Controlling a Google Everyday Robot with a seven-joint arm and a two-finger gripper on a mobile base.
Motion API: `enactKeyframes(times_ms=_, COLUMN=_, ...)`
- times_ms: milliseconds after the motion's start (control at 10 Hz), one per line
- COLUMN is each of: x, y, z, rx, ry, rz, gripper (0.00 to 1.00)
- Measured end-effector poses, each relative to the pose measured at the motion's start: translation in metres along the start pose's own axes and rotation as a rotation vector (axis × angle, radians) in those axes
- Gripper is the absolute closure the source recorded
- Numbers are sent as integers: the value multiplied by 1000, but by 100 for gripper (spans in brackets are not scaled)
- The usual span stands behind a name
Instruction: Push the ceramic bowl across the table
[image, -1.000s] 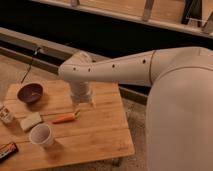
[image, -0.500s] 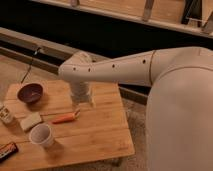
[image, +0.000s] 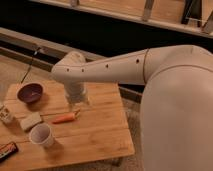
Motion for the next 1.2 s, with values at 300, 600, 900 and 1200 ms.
enactKeyframes(times_ms=300, x=-13, y=31, z=-4, rx=21, ry=-13, rz=-132, gripper=35)
enactKeyframes(times_ms=600, x=-30, y=64, z=-4, rx=16, ry=-12, rz=-206, gripper=35)
enactKeyframes(times_ms=900, x=-47, y=100, z=-1, rx=-22, ry=0, rz=-214, gripper=35)
enactKeyframes(times_ms=1200, x=-65, y=134, z=7, rx=-40, ry=17, rz=-135, gripper=35)
